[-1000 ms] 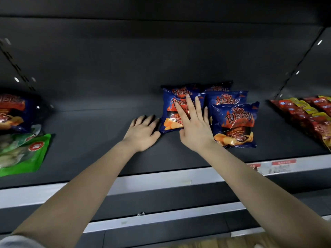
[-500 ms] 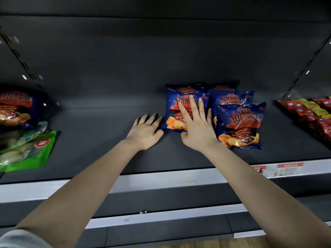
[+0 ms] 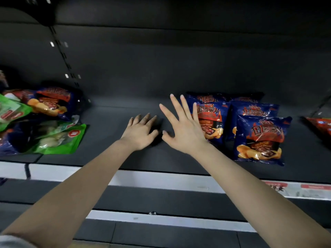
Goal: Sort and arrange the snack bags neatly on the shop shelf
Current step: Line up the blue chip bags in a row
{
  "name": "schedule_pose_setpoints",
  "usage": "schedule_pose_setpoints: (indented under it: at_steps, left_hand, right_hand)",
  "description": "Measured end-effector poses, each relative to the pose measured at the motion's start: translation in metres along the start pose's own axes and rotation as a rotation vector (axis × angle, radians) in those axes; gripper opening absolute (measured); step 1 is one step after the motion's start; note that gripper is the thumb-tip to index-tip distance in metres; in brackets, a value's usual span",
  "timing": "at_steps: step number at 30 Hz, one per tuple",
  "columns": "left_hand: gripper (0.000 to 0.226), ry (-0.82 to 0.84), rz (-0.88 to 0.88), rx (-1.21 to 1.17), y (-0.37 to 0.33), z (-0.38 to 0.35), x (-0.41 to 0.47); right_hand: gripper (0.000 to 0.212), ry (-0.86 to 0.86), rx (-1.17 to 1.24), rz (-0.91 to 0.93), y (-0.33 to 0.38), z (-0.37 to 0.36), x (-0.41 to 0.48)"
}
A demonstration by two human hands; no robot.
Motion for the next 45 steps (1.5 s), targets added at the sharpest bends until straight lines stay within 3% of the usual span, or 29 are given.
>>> schedule_pose_setpoints:
  at_steps: [19, 25, 34, 45]
  left_hand:
    - [0.060, -0.155, 0.526, 0.019, 0.193, 0.050, -0.158]
    - [0.060, -0.181, 0.664, 0.009, 0.225, 0.055, -0.215]
    - [0.058, -0.203, 0.756, -0.001, 0.258, 0.060, -0.258]
    - [0.060, -0.203, 0.716, -0.026, 0.289, 0.068, -0.231]
  right_hand:
    - [0.073, 0.040, 0.244, 0.439, 0.198, -0.030, 0.078]
    - [0.064, 0.065, 0.356, 0.473, 0.251, -0.039, 0.090]
    - [0.059, 0.112, 0.446, 0.511, 0.309, -0.052, 0.106]
    - [0.059, 0.189, 0.393, 0.507, 0.329, -0.075, 0.131]
Point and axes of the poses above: each hand's wrist, its own x-axis towards the middle knuckle, its own z-axis out of the back of the hand, y = z × x, the point moved 8 cm from there along x, towards the middle knuckle, and after that the axes turned 5 degrees about z, right-handed, at the moved point
